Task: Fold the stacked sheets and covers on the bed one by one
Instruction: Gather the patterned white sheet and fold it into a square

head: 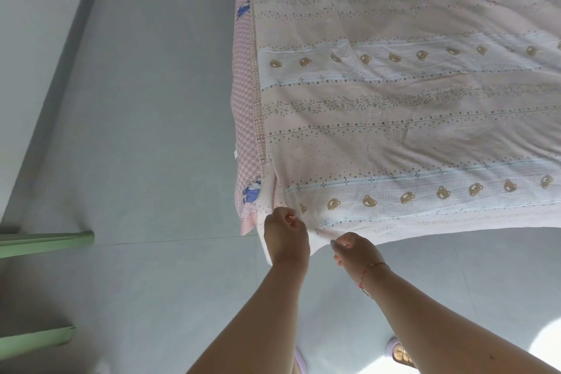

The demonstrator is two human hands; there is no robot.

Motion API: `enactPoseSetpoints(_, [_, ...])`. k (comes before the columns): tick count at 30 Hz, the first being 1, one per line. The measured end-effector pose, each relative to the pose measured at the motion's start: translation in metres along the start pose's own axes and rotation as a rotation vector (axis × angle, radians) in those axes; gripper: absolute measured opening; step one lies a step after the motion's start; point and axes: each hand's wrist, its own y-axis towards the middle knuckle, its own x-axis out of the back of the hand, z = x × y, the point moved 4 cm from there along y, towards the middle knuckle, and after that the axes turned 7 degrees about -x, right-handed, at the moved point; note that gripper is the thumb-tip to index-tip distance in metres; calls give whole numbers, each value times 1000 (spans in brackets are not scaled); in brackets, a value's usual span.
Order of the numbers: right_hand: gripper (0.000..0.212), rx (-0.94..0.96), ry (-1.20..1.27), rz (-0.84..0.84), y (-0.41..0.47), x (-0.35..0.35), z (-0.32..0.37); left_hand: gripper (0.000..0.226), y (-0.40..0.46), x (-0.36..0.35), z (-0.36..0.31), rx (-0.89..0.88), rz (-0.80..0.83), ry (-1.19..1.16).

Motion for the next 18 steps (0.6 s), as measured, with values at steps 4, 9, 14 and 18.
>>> enactPoseSetpoints(4, [20,22,-18,12,-1,-2,10,33,10,-4,3,133,89,-102])
enactPoseSetpoints(9, [15,19,13,34,-3,-3,11,28,15,5,4,112,92,-115])
enactPoseSetpoints(14, [21,17,4,45,-3,-1,12,23,28,31,38,100,38,13])
enactPoseSetpoints(18, [17,18,-13,51,-1,2,12,12,33,51,68,157,-50,1])
